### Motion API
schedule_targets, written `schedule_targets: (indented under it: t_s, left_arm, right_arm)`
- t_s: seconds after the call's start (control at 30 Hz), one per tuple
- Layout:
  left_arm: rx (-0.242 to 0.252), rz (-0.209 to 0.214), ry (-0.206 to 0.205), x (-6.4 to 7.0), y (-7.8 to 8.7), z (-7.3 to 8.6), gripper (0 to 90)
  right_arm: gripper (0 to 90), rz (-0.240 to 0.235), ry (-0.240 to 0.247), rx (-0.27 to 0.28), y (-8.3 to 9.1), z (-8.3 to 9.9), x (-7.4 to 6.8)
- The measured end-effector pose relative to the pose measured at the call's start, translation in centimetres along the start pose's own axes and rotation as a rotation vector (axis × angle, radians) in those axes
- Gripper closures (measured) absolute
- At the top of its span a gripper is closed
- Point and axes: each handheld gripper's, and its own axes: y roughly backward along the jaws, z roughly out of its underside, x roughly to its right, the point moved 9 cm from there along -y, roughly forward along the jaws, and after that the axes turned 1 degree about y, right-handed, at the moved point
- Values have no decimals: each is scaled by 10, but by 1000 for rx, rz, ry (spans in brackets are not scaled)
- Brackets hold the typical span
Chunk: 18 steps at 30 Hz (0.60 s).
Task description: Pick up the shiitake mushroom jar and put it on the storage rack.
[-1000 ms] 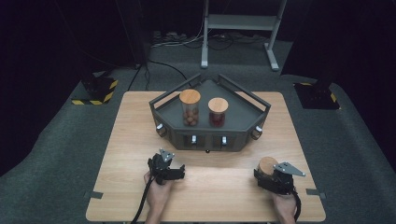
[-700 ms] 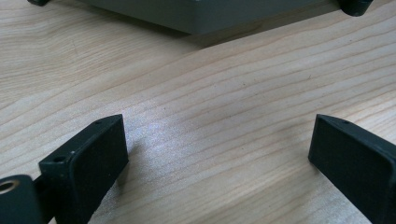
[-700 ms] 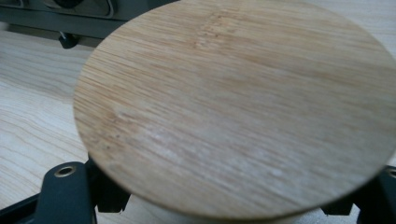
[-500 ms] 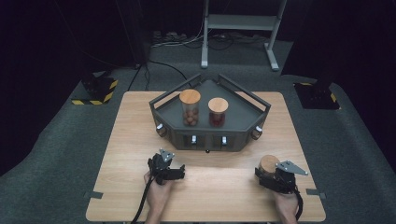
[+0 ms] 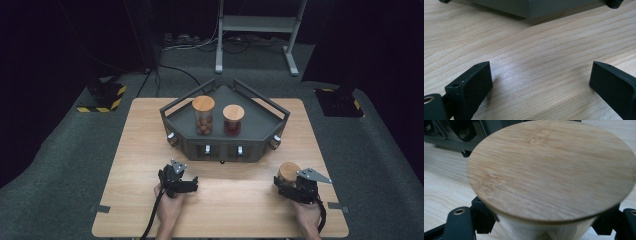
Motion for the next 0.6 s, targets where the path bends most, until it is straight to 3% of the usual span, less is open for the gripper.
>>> schedule_targets:
  t_s: [0.6]
  left_arm:
    - [0, -1, 0, 0, 0, 0, 42]
  right_arm:
    - [243, -21, 1, 11, 6, -28, -2]
